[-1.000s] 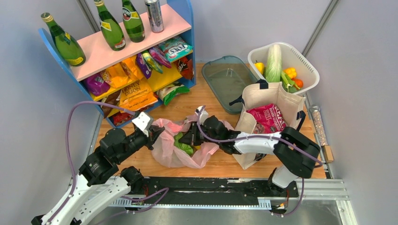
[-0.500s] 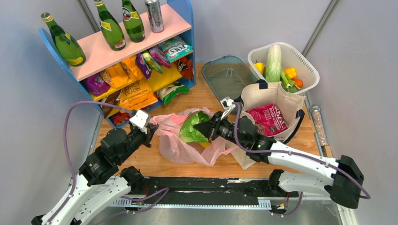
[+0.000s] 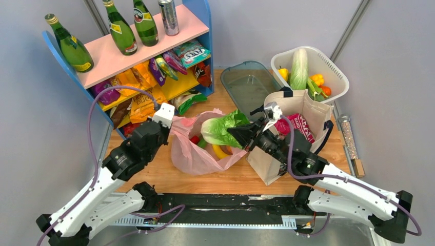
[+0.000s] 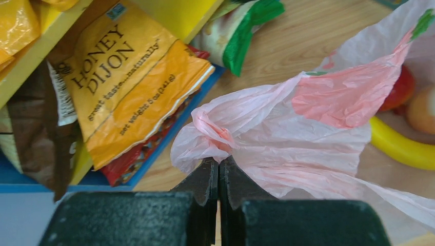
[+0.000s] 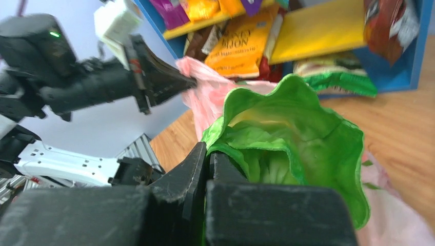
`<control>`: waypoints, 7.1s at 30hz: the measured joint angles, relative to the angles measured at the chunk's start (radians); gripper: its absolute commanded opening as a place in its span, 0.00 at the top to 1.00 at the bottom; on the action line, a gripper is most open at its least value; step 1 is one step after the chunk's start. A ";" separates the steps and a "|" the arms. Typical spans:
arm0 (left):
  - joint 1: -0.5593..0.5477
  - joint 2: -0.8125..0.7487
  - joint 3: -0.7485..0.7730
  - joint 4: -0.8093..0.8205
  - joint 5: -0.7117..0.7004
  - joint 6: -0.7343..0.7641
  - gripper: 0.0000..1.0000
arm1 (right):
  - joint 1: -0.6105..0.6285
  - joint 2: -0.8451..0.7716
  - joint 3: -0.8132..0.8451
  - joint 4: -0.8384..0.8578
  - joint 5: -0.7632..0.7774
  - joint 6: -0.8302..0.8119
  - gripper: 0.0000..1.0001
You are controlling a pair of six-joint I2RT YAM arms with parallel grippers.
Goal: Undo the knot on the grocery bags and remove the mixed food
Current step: Pick up the fake vegetable from the takeout bag, then place the fake vegetable in the bin, then pick up the fake fruit from the takeout bag.
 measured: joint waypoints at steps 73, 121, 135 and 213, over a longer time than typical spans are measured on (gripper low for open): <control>0.000 -0.103 -0.068 0.061 -0.159 0.057 1.00 | -1.299 0.819 0.550 0.277 -0.233 -0.208 1.00; 0.000 -0.138 -0.080 0.072 -0.083 0.080 1.00 | -1.293 0.277 0.374 -0.043 -0.327 -0.108 0.05; 0.000 -0.251 -0.116 0.136 0.266 0.126 1.00 | -0.442 0.183 0.338 -0.227 -0.599 -0.228 0.21; 0.000 -0.174 -0.116 0.137 0.289 0.132 1.00 | 0.090 1.014 0.332 -0.308 0.318 -0.099 0.87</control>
